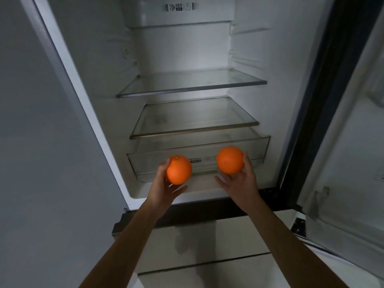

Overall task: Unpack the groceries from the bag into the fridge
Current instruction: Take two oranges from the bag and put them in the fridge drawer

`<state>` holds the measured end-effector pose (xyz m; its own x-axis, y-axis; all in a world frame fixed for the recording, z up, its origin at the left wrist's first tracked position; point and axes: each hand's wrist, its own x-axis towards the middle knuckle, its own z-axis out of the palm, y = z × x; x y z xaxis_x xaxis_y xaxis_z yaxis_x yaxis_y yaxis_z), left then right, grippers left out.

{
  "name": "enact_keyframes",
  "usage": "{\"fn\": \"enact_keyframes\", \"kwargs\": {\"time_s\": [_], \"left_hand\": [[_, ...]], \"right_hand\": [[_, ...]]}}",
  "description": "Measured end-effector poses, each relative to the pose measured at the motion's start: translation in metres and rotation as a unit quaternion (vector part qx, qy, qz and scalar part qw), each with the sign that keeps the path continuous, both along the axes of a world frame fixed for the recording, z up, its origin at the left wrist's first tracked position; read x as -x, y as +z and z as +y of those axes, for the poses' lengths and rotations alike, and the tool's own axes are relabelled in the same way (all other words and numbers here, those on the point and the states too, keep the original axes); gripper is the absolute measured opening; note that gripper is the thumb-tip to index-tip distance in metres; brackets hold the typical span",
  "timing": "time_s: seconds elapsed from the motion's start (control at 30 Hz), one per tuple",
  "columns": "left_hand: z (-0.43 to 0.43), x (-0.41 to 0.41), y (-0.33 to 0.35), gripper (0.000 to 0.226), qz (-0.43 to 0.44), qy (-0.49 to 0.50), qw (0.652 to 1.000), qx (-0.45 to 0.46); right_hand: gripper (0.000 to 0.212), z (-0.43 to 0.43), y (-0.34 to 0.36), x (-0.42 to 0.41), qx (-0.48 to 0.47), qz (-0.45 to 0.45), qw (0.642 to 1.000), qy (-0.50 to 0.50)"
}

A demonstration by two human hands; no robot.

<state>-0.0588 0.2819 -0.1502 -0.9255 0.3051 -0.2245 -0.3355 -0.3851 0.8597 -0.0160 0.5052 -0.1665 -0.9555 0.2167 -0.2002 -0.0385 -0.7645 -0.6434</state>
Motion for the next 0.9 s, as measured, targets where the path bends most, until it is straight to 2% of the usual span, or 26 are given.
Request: {"fn": "enact_keyframes", "kwargs": {"time_s": [0.2,0.33,0.5,0.6,0.67,0.73,0.83,0.9], "left_hand": [[-0.018,-0.053,0.005,0.064,-0.021,-0.028,0.999,-0.016],[-0.029,-0.092,0.010,0.045,0.003,-0.067,0.998,-0.016],[-0.042,-0.120,0.012,0.030,0.013,-0.092,0.996,0.001],[-0.046,-0.127,0.011,0.040,0.022,-0.112,0.993,0.029],[-0.050,-0.129,0.014,0.055,0.035,-0.112,0.991,0.068],[-0.057,-0.130,0.021,0.065,0.058,-0.106,0.986,0.116],[-0.069,-0.130,0.044,0.058,0.115,-0.100,0.977,0.151],[-0.075,-0.129,0.068,0.047,0.157,-0.089,0.970,0.161]], "right_hand": [[0.072,-0.012,-0.004,-0.061,-0.013,0.015,1.000,-0.004],[0.104,-0.023,0.002,-0.100,-0.025,0.012,1.000,0.002],[0.117,-0.029,0.006,-0.129,-0.041,0.015,0.999,-0.007],[0.103,-0.033,0.015,-0.136,-0.095,-0.006,0.995,-0.010],[0.083,-0.037,0.025,-0.137,-0.175,-0.041,0.984,-0.014],[0.076,-0.042,0.038,-0.139,-0.277,-0.081,0.958,-0.009],[0.065,-0.052,0.061,-0.144,-0.381,-0.115,0.917,0.013],[0.053,-0.060,0.083,-0.145,-0.384,-0.083,0.918,0.050]]}}
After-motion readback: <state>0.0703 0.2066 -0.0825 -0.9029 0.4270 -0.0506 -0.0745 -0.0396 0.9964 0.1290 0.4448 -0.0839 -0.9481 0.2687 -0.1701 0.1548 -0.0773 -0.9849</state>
